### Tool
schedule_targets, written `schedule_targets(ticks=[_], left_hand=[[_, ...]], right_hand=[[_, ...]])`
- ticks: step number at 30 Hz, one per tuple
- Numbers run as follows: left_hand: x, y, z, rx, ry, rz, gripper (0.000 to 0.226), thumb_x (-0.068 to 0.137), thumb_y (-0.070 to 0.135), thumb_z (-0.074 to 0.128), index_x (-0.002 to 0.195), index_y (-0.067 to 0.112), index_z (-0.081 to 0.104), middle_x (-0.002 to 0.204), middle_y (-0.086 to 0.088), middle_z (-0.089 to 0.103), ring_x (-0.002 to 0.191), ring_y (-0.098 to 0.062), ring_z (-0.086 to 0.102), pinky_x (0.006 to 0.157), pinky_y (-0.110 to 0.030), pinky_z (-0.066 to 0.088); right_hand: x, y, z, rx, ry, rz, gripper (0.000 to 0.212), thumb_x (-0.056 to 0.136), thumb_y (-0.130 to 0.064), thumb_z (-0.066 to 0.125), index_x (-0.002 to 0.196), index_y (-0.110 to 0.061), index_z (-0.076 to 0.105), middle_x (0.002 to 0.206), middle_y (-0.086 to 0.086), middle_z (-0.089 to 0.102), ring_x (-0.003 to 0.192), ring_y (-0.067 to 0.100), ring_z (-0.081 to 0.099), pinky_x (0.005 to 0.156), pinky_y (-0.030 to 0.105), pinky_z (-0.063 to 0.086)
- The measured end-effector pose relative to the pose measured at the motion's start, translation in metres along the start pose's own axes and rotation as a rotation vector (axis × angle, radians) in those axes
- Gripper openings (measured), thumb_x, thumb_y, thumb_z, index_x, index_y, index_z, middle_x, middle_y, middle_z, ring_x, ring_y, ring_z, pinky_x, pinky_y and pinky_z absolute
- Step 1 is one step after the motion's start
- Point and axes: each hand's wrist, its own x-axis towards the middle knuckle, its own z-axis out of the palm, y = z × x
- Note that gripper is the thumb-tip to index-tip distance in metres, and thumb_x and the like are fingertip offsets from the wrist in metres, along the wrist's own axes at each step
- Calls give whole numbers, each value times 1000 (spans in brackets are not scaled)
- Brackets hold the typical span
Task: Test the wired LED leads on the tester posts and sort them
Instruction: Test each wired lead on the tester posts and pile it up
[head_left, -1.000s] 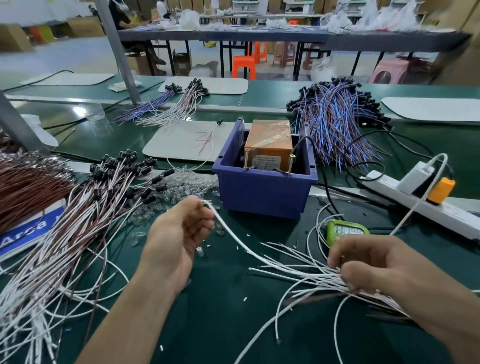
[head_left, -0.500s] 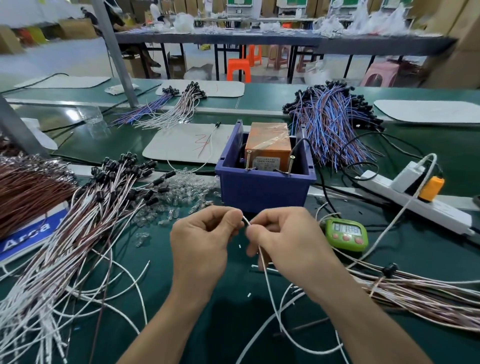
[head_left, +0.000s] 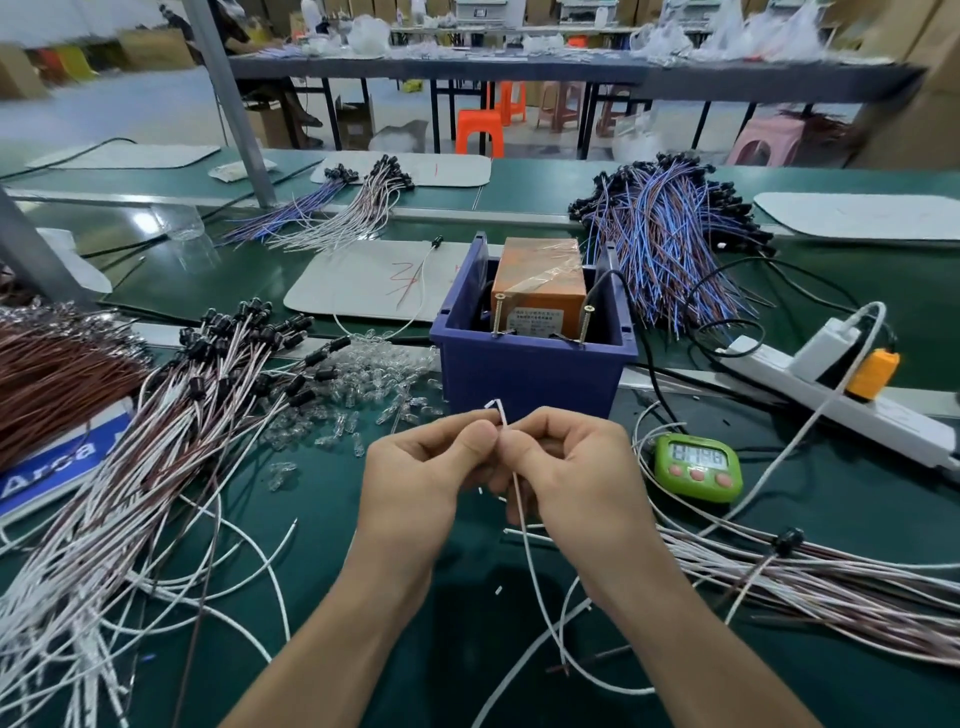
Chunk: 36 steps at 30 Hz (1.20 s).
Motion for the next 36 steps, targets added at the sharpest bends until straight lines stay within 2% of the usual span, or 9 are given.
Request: schedule_targets(ticks=[7,10,12,15,19,22,25,32,36], left_hand=[[4,-2,-7,-210,-223,-183,35,69,27,85,98,8,82,78,-9,69,67,-15,64,62,-28,56],[5,0,-11,-251,-247,-208,32,66,27,86,93,10,82,97,-14,77,86,-24,73,77,-34,61],[6,4,-11,-234,-175,-216,20,66,27,85,84,20,83,99,-10,79,89,-20,76,76,-28,61],[9,8,-14,-167,-53,-211,11,75,30,72,78,23,80,79,-3,75,66,-13,71,57,-20,56],[11,9,-14,-135,-22,-161,28,99,17,61,79,18,80,66,0,65,57,-9,60,53,-18,51],[8,5,-8,-86,-38,-118,36,101,15,59,74,22,81,64,1,64,55,-8,58,50,-18,49],[3,1,-3,-13,-30,-88,37,101,13,59,72,24,81,63,0,66,52,-9,57,49,-17,47],[0,1,-5,-10,-13,-73,28,99,12,61,79,19,79,63,-1,63,51,-9,52,47,-16,42],[-2,-1,-4,13,-3,-62,28,99,12,63,78,19,80,63,-2,63,53,-9,53,47,-16,43]], right_hand=[[-1,-4,-13,79,-146,9,19,98,-12,66,84,-15,78,74,13,75,56,23,70,48,20,49],[-1,-7,-19,35,-195,13,21,101,-19,63,89,-17,80,81,10,78,71,26,76,59,29,58],[-2,-9,-37,-134,-133,-57,22,101,-24,63,86,-20,79,80,2,78,72,17,75,64,26,58],[-7,-15,-75,-636,-137,-141,16,91,-31,70,76,-32,75,71,-13,73,63,2,65,60,13,47],[-29,-5,-100,-966,-287,25,11,86,-41,73,78,-33,76,72,-21,70,71,-2,64,63,12,48],[-46,6,-107,-1018,-300,51,1,82,-38,77,83,-38,76,73,-29,68,74,-9,62,61,7,44],[-56,11,-110,-1046,-247,37,15,79,-28,82,86,-40,76,69,-24,66,75,-10,59,65,5,44],[-64,10,-99,-1144,-258,-23,10,85,-23,76,84,-33,75,83,-15,71,81,6,63,82,29,54],[-61,4,-104,-1001,-165,-61,16,91,-15,67,84,-29,68,78,-13,65,76,5,57,68,14,43]])
